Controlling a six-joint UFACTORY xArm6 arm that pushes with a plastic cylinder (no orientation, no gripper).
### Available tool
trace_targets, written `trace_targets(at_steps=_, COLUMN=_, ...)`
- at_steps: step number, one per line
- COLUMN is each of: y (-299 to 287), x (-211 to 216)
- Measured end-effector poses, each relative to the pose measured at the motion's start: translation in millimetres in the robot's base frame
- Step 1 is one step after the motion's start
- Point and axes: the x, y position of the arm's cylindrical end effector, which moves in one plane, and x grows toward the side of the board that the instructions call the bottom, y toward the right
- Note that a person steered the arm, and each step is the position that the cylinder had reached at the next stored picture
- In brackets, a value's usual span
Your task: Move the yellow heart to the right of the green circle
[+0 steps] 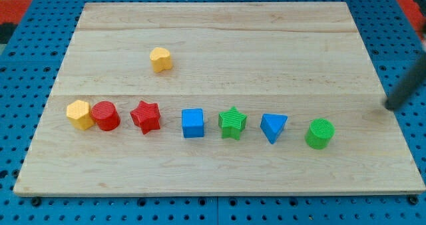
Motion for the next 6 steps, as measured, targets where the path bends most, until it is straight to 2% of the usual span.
trace_targets(at_steps=2, y=-272.3, x=-162.5)
trace_targets(at_steps=3, y=-407.5, x=-180.7)
trace_targets(at_steps=4, y=-406.4, x=-106.2)
trace_targets(at_steps=5, y=-384.9, x=-65.1)
trace_targets(at_steps=6, y=-319.3, x=-58.8)
